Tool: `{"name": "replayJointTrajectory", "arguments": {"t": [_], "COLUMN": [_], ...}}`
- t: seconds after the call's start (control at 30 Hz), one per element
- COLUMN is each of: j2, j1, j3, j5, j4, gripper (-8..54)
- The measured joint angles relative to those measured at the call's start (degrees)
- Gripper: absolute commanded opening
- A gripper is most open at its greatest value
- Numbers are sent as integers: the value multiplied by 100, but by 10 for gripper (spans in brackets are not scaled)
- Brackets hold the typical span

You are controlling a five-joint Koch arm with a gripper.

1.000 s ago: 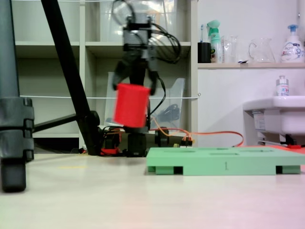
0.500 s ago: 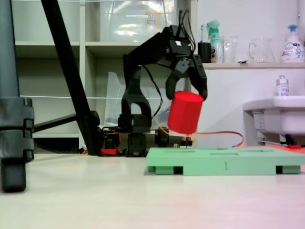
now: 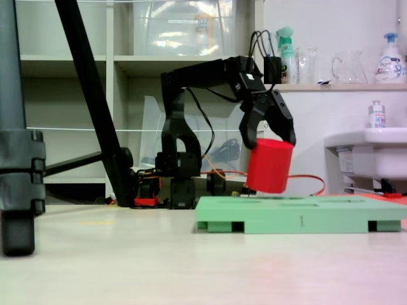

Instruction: Put the octagonal pillar block into the corresponding hole

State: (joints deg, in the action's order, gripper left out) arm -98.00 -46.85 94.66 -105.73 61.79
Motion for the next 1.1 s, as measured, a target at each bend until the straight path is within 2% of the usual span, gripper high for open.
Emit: {"name": "replayJointTrajectory", "arguments": {"t": [1.1], "j2": [967], "j1": [-457], "j3": [0], "j5": [1178], "j4": [-949], "gripper": [187]}}
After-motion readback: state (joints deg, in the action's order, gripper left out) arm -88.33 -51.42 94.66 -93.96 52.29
